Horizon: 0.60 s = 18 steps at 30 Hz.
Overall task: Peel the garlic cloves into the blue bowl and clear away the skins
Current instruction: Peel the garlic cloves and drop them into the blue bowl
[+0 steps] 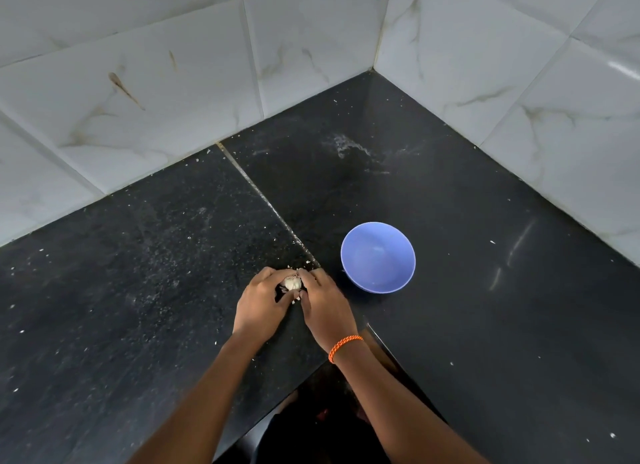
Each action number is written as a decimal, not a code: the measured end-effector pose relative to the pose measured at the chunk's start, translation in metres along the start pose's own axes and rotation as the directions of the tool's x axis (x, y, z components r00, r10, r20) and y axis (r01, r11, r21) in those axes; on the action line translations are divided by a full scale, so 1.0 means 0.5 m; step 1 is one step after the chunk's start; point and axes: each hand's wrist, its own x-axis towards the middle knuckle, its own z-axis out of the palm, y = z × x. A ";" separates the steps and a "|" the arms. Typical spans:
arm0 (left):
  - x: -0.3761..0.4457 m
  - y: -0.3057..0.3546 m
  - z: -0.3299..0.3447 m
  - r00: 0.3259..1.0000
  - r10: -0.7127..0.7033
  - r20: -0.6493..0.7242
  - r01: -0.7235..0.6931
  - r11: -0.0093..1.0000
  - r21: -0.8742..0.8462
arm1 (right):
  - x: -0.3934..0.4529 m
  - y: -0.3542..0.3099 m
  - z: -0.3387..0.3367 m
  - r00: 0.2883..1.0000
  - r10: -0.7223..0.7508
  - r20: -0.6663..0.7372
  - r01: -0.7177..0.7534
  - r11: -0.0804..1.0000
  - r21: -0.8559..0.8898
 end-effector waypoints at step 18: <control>0.028 -0.022 0.044 0.960 0.183 -0.211 -0.218 0.963 -0.157 | 0.019 0.079 0.037 0.969 -0.124 -0.212 0.178 0.950 0.257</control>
